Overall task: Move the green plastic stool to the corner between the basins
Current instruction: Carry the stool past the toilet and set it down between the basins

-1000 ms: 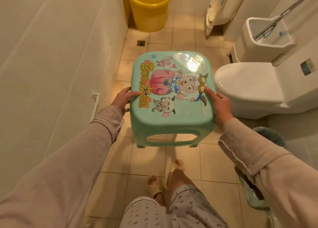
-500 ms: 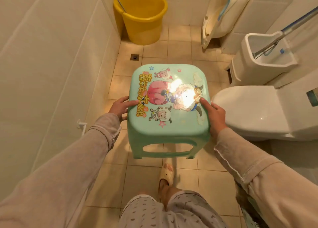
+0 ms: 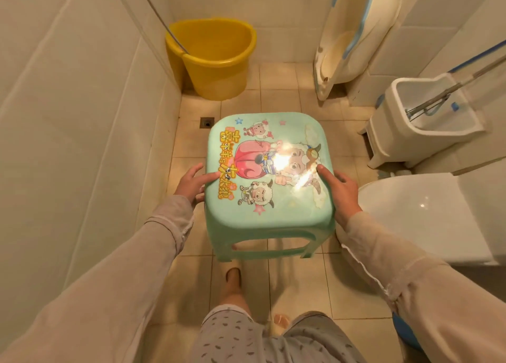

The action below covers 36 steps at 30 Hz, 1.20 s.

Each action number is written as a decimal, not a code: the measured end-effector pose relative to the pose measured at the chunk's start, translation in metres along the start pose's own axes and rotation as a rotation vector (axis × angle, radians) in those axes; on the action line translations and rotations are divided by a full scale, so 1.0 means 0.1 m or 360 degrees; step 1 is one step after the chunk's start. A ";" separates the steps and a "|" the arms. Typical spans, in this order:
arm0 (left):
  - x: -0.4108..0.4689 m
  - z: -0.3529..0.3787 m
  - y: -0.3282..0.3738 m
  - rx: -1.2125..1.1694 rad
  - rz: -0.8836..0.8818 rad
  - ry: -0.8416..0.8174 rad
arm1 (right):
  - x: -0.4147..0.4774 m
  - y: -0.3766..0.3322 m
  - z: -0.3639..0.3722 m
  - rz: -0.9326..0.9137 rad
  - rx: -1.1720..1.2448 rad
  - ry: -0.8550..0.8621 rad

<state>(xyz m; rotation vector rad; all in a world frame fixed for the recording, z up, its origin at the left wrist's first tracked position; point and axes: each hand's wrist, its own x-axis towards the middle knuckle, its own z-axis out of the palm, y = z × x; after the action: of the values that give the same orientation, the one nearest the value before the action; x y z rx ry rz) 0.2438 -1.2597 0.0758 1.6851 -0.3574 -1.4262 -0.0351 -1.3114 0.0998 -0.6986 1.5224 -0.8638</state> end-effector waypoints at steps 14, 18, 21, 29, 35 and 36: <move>1.45 0.18 1.57 0.0123 -0.0036 -0.0341 | 1.19 -1.02 0.87 -0.0046 0.0200 0.0194; 1.91 0.41 1.89 0.0223 -0.0043 -0.0338 | 1.61 -1.22 0.94 -0.0011 0.0259 0.0259; 2.27 0.60 2.13 0.0280 -0.0017 -0.0384 | 1.98 -1.36 1.02 -0.0006 0.0282 0.0248; 3.32 1.22 2.82 0.0351 -0.0062 -0.0234 | 3.22 -1.94 1.17 0.0098 0.0297 0.0279; 3.87 1.61 3.46 0.0343 0.0036 -0.0184 | 4.01 -2.54 1.33 0.0071 0.0284 0.0248; 3.97 1.65 3.55 0.0340 0.0041 -0.0186 | 4.12 -2.62 1.36 0.0065 0.0283 0.0251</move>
<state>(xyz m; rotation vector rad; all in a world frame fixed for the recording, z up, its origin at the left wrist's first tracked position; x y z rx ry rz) 0.3230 -1.8112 0.0925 1.7620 -0.6131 -1.5148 0.0353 -1.8129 0.0895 -0.4777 1.5706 -1.0289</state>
